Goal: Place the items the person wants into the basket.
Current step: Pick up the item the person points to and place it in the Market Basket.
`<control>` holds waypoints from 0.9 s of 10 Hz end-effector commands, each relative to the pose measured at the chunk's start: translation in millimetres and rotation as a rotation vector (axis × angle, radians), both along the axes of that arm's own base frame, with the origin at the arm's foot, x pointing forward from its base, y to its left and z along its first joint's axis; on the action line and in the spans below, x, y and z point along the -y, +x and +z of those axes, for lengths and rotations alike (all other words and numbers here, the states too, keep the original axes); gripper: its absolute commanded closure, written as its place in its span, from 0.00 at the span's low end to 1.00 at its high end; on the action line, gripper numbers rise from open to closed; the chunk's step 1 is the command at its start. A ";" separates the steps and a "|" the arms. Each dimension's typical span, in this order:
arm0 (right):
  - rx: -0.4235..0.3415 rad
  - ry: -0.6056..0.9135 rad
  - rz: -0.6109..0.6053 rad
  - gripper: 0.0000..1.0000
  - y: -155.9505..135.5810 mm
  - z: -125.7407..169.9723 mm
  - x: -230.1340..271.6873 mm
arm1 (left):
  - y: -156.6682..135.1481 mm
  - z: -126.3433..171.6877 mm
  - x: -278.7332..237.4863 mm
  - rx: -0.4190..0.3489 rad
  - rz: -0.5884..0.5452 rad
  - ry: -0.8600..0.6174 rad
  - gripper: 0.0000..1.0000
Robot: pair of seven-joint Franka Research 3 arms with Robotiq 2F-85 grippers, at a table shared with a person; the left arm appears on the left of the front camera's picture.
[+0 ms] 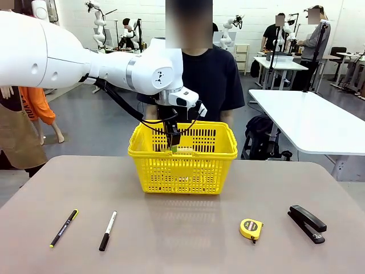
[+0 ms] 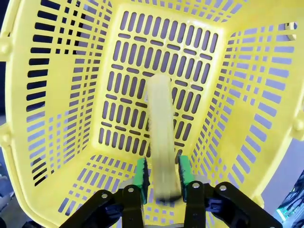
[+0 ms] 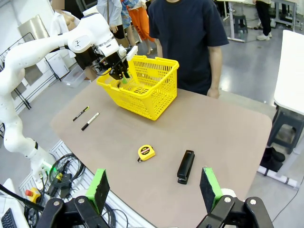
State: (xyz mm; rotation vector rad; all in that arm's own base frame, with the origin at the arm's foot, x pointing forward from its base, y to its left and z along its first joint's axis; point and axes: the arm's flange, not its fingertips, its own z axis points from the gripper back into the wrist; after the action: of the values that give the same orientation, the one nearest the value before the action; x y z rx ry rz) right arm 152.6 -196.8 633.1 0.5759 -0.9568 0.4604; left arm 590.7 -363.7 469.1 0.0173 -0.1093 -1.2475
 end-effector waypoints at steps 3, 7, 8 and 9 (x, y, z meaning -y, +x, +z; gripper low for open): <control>0.004 0.007 0.013 0.00 1.1 -0.3 -2.0 | 4.9 7.0 1.2 0.003 -0.001 0.012 0.16; 0.004 0.007 0.013 0.00 1.1 -0.3 -2.0 | 4.9 9.8 0.2 0.007 0.007 0.013 0.00; 0.004 0.007 0.013 0.00 1.1 -0.3 -2.0 | 5.1 10.6 -0.2 0.009 0.010 0.012 0.00; 0.004 0.007 0.013 0.00 1.1 -0.3 -2.0 | 5.2 12.1 -1.2 0.013 0.018 0.015 0.00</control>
State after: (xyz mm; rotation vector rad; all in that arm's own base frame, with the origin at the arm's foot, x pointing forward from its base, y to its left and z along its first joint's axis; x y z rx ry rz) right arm 152.6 -196.8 633.1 0.5759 -0.9568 0.4605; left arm 592.6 -363.2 477.3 0.0212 -0.1147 -1.2435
